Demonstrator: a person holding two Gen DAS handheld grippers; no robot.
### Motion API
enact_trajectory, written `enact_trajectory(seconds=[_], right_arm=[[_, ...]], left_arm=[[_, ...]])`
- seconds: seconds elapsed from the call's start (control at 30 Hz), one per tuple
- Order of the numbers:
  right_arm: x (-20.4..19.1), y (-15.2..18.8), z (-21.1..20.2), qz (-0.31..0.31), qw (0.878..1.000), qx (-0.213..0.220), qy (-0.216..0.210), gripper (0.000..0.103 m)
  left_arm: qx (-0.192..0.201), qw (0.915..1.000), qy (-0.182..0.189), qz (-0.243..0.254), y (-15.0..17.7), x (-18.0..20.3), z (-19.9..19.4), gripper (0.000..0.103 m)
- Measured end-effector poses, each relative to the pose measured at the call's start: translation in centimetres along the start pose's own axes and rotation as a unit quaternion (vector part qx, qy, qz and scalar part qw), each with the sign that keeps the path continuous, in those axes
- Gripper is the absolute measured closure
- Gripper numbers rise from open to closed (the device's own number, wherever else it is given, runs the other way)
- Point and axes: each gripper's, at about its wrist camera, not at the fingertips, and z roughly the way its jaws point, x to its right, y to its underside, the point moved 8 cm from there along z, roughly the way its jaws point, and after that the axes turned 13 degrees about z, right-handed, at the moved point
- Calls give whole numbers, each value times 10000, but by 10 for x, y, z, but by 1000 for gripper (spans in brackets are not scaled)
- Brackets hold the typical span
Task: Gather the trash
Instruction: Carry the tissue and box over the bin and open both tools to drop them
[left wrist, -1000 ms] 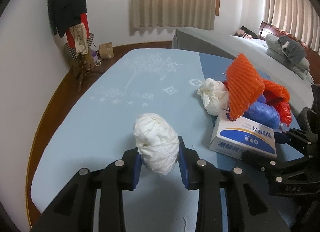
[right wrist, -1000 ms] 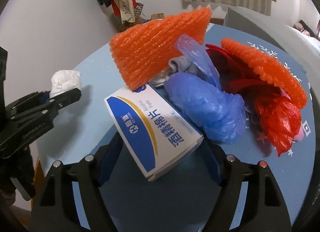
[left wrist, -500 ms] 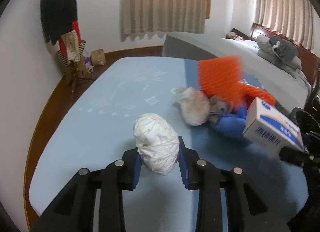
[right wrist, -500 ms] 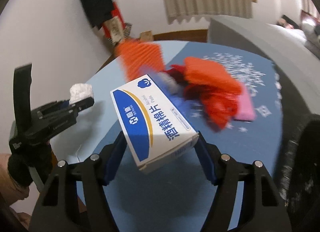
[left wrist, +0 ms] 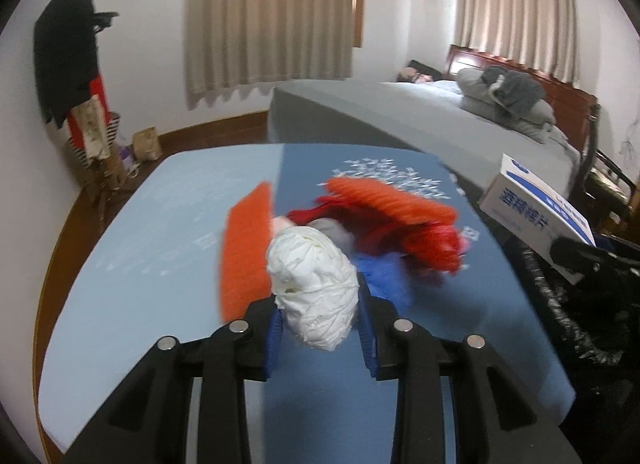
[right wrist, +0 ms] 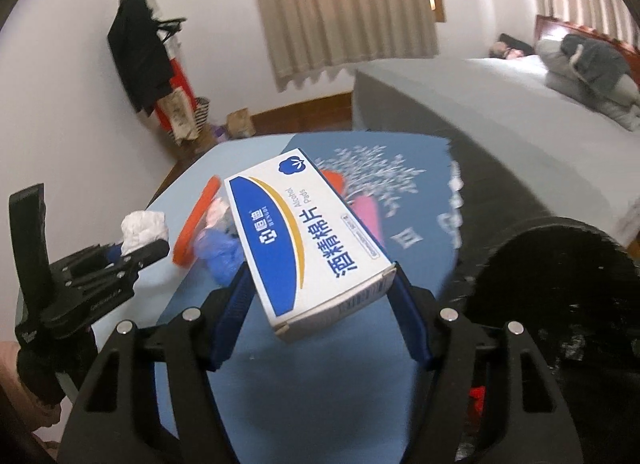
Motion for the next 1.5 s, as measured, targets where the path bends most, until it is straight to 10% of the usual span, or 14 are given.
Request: enact_trajectory(seconds=[0.57,1.17,1.5], right_arm=[[109,-13,-61,742,9913,636,877,39],[232,6,-124,1464,9655,1044,1884,39],[258,11,-140,1611,9532,1223,2246,16]], left_arm=[[511,9913,1027,652,-68,124,17,71],[760,9640,2208,1274,-109,278,28,70],[863,9569,2475,1254,-116,290,23,32]])
